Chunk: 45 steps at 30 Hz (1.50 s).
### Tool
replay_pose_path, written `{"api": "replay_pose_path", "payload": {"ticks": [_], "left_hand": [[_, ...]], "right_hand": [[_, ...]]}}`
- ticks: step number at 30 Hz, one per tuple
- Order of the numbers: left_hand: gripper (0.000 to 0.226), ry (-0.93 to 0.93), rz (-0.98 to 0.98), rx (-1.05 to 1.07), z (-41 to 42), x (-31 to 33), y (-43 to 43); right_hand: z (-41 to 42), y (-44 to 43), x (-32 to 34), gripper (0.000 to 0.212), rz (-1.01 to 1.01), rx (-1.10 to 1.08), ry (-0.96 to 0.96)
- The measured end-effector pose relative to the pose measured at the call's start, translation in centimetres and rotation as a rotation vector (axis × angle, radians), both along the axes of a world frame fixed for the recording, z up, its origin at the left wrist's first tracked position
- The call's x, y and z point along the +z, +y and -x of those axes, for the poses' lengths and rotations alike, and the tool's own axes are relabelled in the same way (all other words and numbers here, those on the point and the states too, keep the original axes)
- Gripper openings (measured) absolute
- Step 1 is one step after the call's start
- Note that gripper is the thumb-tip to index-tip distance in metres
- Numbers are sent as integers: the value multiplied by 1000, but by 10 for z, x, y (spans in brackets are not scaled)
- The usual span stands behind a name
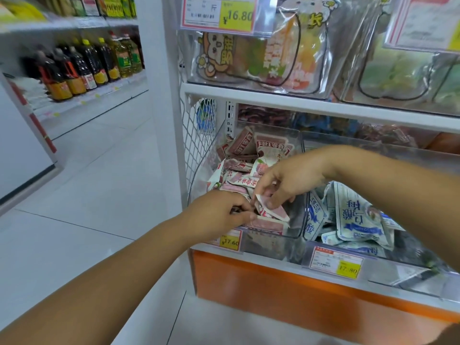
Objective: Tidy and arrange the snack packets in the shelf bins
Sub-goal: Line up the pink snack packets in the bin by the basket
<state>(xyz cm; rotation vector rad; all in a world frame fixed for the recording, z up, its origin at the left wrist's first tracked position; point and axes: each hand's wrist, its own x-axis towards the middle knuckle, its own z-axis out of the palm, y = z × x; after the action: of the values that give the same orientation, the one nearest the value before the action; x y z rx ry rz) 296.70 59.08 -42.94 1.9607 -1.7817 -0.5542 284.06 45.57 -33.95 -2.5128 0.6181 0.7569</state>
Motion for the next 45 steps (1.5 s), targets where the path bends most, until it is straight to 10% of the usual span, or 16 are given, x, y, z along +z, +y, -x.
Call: {"api": "replay_pose_path", "payload": {"ticks": [35,41,45], "left_hand": [[38,503,-13,29,-17,12,1],[79,38,303,72,4,14,3],[68,-135,510,111,13,19,2]], "right_hand": [[19,-8,-5,29,287,-96,-465],[36,6,-6,12,27,-530,-904],[41,23,-5,8,-413,-782,-1002]]}}
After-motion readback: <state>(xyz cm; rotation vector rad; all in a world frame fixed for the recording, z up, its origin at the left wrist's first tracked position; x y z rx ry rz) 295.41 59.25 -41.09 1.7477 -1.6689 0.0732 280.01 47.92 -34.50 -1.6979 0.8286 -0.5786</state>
